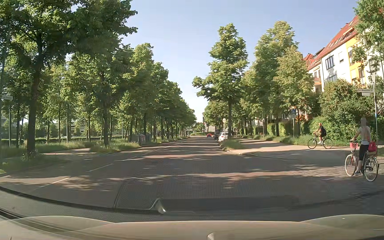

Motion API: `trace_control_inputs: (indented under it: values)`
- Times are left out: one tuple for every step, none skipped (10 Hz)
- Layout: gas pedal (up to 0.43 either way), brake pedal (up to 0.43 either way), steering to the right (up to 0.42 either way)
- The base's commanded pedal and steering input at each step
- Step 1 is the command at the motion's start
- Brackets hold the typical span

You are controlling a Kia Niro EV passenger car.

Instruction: Follow the waypoints while adhering to traffic rules and regulations

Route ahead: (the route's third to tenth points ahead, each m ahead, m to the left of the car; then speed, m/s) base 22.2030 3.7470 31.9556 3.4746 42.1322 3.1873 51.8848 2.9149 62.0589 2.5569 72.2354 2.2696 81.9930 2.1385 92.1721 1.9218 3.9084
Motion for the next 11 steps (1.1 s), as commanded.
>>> trace_control_inputs:
  values:
    - [0.0,0.256,-0.035]
    - [0.0,0.213,-0.024]
    - [0.0,0.159,-0.028]
    - [0.0,0.085,-0.033]
    - [0.0,0.0,-0.036]
    - [0.0,0.0,-0.037]
    - [0.0,0.0,-0.038]
    - [0.0,0.0,-0.04]
    - [0.0,0.0,-0.041]
    - [0.028,0.0,-0.039]
    - [0.169,0.0,-0.033]
